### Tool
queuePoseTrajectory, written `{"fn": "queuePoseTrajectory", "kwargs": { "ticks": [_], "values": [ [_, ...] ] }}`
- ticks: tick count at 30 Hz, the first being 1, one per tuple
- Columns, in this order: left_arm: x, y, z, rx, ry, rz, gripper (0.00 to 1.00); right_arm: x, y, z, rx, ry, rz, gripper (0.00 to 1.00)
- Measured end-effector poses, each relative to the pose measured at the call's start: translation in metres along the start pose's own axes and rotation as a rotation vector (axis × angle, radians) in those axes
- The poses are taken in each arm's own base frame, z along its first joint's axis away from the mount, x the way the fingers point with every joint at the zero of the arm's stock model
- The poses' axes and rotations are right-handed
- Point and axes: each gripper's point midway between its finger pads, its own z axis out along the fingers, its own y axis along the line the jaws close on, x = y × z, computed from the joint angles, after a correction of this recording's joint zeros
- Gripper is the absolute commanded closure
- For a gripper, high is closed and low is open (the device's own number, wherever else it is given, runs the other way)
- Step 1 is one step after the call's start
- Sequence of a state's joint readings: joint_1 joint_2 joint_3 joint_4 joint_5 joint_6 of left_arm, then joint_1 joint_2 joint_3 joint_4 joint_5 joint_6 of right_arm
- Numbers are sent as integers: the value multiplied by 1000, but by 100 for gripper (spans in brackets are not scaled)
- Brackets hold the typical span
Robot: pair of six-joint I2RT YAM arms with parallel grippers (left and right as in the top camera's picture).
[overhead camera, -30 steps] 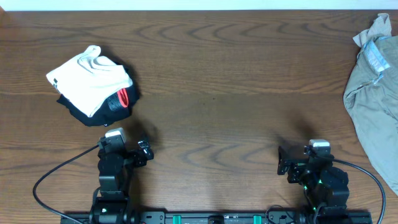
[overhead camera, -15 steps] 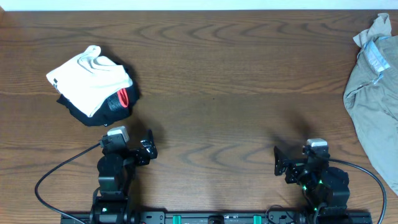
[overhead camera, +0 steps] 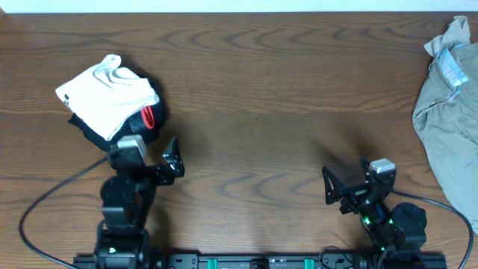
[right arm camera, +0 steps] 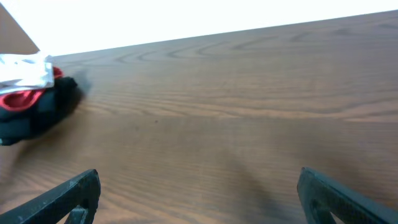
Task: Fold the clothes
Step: 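Move right gripper to the khaki trousers at right edge and grasp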
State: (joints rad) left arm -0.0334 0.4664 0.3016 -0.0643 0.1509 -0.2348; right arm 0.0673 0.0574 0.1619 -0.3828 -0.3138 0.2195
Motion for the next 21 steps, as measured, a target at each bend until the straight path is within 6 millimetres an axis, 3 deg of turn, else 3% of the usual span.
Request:
{"fn": "queuePoseTrajectory", "kwargs": {
  "ticks": [5, 10, 16, 21],
  "values": [
    [-32, -10, -4, -26, 94, 53, 2, -1, 4, 7, -13, 86, 42, 1],
    [-61, -20, -5, -55, 223, 98, 2, -31, 10, 14, 4, 202, 88, 1],
    [-97, -32, -10, -79, 369, 119, 2, -57, 11, 31, 58, 480, 174, 1],
    [-133, -50, -6, -35, 351, 120, 2, -86, 10, 55, 61, 609, 154, 1]
  ]
}}
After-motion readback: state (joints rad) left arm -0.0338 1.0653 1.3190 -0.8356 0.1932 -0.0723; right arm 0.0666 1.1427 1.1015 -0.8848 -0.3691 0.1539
